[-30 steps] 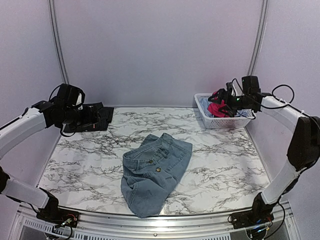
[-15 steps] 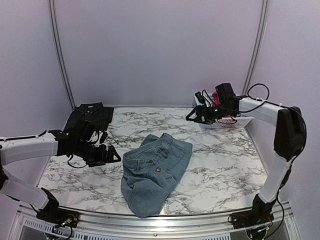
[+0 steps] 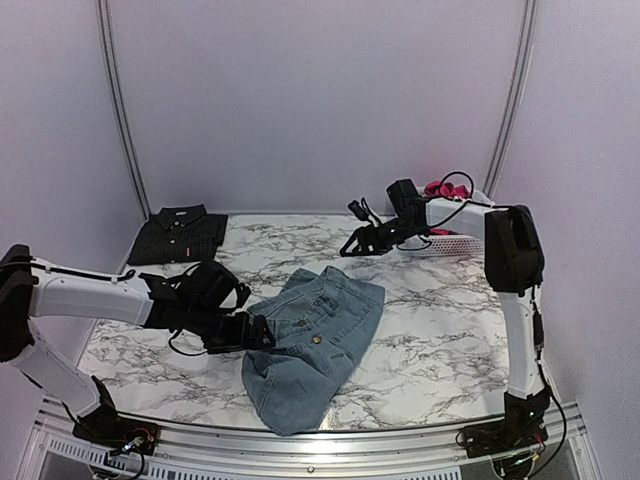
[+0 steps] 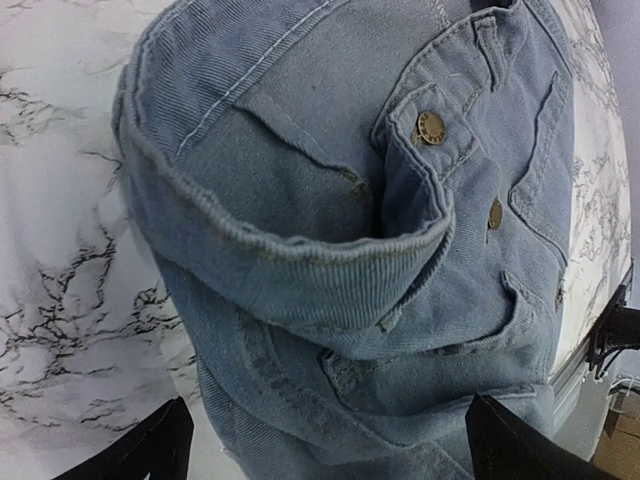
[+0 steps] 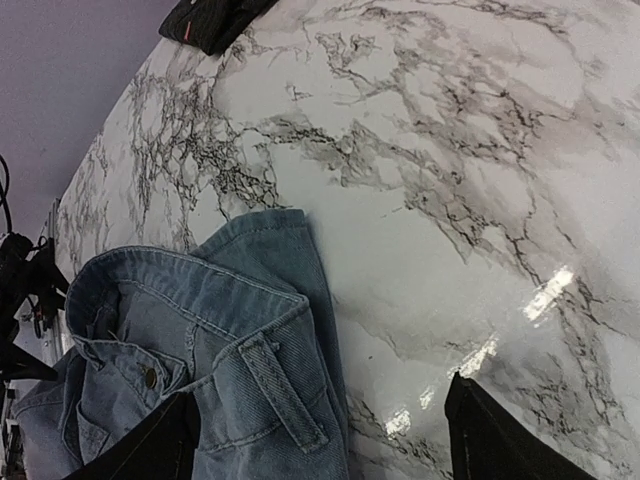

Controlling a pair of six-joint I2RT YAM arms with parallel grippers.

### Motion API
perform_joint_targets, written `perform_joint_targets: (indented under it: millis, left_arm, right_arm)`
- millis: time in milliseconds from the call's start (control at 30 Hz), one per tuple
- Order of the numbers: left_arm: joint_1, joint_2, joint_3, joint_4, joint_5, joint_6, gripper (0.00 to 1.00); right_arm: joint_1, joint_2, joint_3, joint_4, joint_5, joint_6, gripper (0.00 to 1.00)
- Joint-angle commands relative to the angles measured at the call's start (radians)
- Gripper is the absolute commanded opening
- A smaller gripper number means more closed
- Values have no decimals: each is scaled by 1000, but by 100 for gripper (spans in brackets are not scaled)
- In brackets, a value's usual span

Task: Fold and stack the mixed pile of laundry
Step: Pick up the crumpled skirt from the center of the board.

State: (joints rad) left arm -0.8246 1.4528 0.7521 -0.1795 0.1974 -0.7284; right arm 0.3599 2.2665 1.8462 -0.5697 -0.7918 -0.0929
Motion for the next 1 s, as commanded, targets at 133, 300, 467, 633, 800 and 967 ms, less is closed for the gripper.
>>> perform_joint_targets:
  millis: [133,300,467,633,800,967]
  left_arm:
    - [-41,154,137,6,-175,-136,99]
    - [-36,161,159,-62,-303,-184,88]
    - [5,122,123,-62,-325,-162,65]
    - [36,123,123,-59,-307,-118,32]
    - [58,110,113,-53,-307,-102,9]
    - [80,78,111,-52,-303,-74,0]
  right_arm:
    - [47,110,101,-66,-22,-90,80]
    - [47,124,79,-44,-62,-83,75]
    - [47,143,72,-34,-91,-79,73]
    - [48,167,99,-38,-118,-73,72]
    - [64,168,103,-43,-128,-82,65]
    - [74,138,104,-50,-120,-82,14]
